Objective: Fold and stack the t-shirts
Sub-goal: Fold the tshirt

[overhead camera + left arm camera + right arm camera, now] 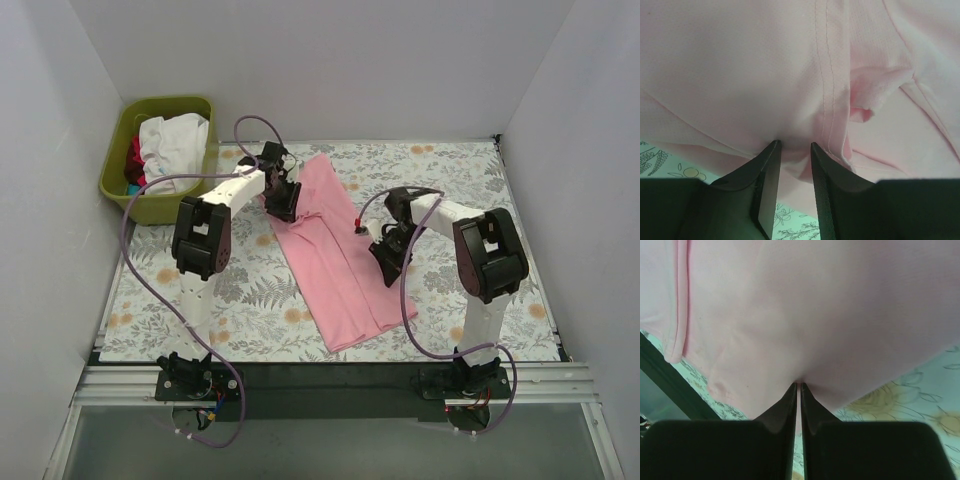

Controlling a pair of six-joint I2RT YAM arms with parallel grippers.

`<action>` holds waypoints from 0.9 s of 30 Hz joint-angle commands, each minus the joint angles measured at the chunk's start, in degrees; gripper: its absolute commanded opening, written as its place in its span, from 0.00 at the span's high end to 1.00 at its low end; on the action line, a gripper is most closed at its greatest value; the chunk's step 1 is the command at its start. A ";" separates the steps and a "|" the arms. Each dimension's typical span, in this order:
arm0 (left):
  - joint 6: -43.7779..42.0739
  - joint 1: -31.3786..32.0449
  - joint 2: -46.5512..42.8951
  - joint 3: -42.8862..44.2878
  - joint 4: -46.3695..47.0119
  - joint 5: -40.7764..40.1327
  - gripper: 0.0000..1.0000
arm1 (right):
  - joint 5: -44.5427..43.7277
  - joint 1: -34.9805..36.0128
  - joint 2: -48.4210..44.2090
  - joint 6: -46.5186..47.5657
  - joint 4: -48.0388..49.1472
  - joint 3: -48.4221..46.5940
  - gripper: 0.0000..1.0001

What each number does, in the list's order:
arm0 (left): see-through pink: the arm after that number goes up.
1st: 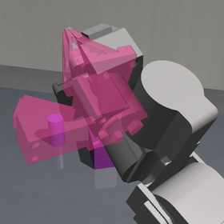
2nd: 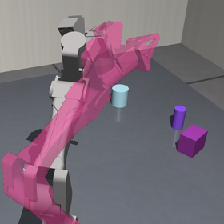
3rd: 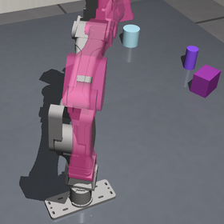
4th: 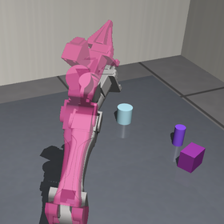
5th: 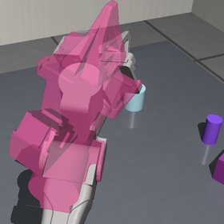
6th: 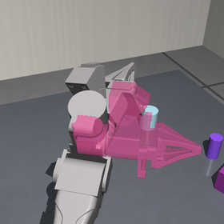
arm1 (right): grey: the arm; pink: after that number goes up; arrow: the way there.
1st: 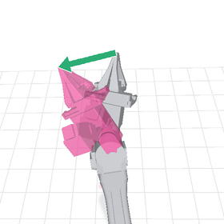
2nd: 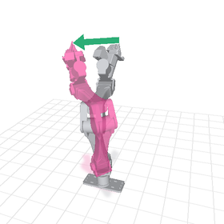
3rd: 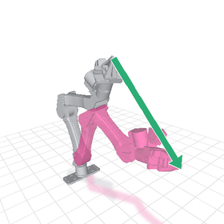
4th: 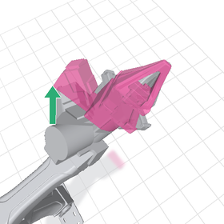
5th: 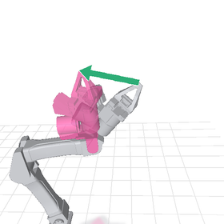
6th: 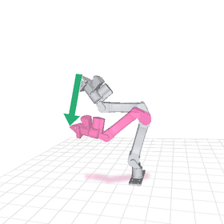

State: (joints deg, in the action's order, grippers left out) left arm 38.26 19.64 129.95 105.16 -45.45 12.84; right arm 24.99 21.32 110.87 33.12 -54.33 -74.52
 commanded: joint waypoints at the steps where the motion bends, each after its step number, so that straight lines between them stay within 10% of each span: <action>1: 0.58 -0.13 2.05 5.64 -0.07 2.62 0.71 | 1.19 1.35 0.22 -1.48 2.02 3.84 0.89; 16: 2.26 -0.13 6.11 20.25 2.73 8.69 0.68 | 16.65 12.08 -4.96 -3.15 2.03 9.22 0.84; 27: 6.30 1.80 4.34 20.08 8.19 8.62 0.62 | 21.78 -3.47 -6.46 -7.10 -0.61 -6.41 0.80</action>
State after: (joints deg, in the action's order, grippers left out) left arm 43.48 20.01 137.84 123.72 -38.83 22.50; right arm 45.01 22.79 106.00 28.62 -54.19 -76.05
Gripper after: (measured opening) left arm 0.376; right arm 0.204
